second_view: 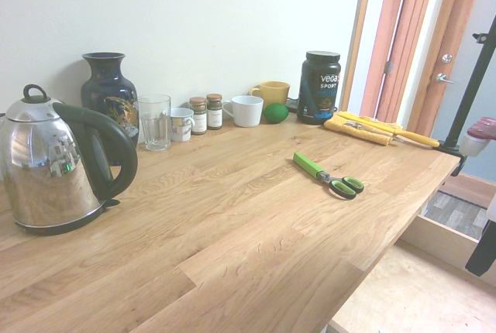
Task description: Put scissor in the drawer
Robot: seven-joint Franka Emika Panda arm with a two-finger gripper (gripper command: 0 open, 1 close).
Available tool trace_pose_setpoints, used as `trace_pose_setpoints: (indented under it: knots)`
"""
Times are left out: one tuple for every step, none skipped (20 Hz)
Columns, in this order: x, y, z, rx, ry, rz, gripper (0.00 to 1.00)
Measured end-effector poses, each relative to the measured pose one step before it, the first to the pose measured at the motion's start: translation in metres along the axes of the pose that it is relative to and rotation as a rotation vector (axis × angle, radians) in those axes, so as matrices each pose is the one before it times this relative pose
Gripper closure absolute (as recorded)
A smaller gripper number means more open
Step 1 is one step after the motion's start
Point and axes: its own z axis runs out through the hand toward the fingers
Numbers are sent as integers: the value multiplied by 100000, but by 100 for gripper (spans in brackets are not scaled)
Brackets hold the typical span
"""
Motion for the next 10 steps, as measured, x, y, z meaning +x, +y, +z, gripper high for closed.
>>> trace_pose_setpoints:
  knots:
    - [6, 4, 27, -232, -69, -99, 0]
    - [67, -47, -85, -871, -211, -418, 0]
    - [95, -27, -50, -126, 280, -170, 0]
    - [227, -1, -70, -45, 282, 138, 0]
    - [343, -54, -115, 155, 218, 386, 0]
    - [425, -98, -56, 107, 105, 483, 0]
    - [530, -166, -15, 63, 196, 431, 0]
    - [573, -257, 18, -134, 298, 154, 0]
    - [645, -407, -26, -107, 449, 28, 0]
    - [726, -539, -57, 47, 501, 367, 0]
